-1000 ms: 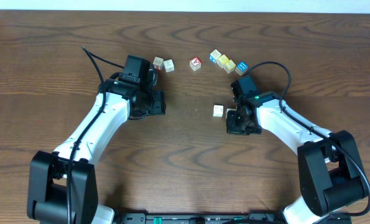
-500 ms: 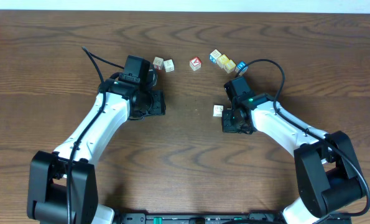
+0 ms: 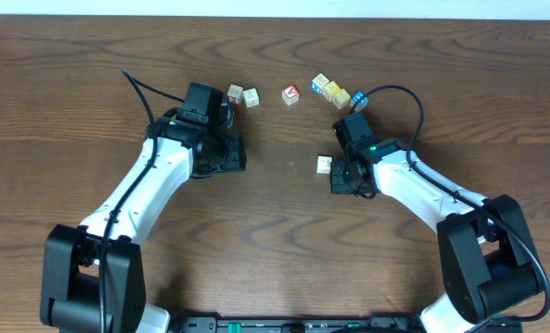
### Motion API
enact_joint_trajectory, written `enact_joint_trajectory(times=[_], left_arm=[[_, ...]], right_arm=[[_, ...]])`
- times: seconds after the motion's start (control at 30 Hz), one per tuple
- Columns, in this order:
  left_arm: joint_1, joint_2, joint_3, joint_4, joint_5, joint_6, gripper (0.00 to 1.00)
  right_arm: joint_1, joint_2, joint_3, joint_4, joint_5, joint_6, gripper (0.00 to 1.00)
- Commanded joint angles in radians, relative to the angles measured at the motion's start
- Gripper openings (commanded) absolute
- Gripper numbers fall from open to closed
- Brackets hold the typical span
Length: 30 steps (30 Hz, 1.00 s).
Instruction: Lift 3 blocks
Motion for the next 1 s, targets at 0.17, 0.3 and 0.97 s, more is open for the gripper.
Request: enact_joint_trajectory(times=[0.17, 0.3, 0.97], left_arm=[[0.0, 0.007, 0.009, -0.003, -0.011, -0.002, 0.56], [0.0, 0.007, 0.009, -0.003, -0.011, -0.002, 0.56], [0.0, 0.007, 0.009, -0.003, -0.011, -0.002, 0.56]], right_arm=[[0.006, -0.001, -0.001, 0.015, 0.03, -0.007, 0.01], [0.006, -0.001, -0.001, 0.021, 0.037, -0.007, 0.01], [0.007, -0.001, -0.001, 0.046, 0.043, 0.001, 0.01]])
